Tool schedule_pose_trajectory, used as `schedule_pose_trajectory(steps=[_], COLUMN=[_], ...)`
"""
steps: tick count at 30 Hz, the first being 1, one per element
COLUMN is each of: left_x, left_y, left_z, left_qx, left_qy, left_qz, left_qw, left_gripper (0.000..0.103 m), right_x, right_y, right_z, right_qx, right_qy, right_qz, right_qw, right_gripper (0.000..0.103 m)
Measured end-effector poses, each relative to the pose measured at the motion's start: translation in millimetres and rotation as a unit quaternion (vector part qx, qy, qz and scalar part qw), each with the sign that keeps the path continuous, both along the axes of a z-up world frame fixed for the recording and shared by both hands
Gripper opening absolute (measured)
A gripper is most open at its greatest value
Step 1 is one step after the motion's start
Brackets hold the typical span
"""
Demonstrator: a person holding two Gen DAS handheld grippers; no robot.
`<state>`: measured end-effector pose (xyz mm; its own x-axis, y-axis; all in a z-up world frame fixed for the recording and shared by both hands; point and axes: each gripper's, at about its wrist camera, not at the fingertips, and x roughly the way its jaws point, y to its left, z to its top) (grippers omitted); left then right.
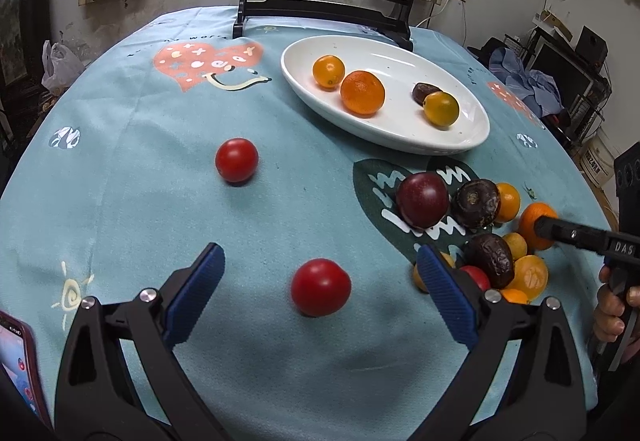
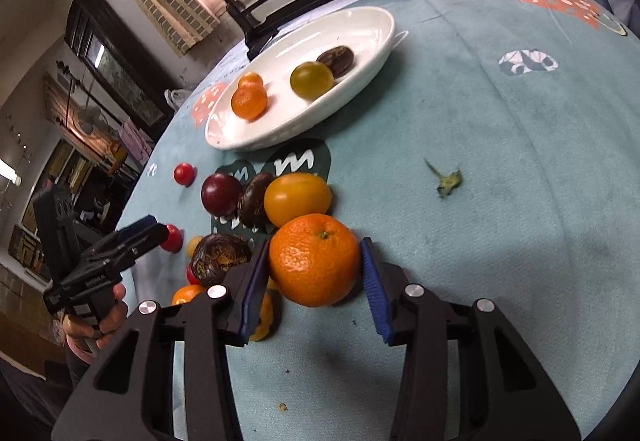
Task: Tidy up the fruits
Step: 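Grasp the red tomato with the left tool while the right tool holds the mandarin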
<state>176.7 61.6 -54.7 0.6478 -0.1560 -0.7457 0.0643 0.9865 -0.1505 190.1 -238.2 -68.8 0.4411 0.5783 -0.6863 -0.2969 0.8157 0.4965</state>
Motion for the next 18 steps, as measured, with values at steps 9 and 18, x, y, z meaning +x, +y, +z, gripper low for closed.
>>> schedule_pose_trajectory(steps=[9,18], left_x=[3.8,-1.6], left_y=[-1.9,-10.2], left_z=[-8.6,-13.2], left_qx=[0.017,0.041], left_qy=[0.023,0.03], left_qz=[-0.016,-0.035], left_qw=[0.9995,0.9981], left_gripper=[0.055,0.042], right_x=[-0.6,-0.3], right_y=[1.4,2.9], right_z=[-1.3,-1.2], right_qx=[-0.002,-0.005], right_qy=[0.004,0.005], right_qz=[0.003,0.006], right_qw=[1.0,1.0], right_gripper=[0.045,0.045])
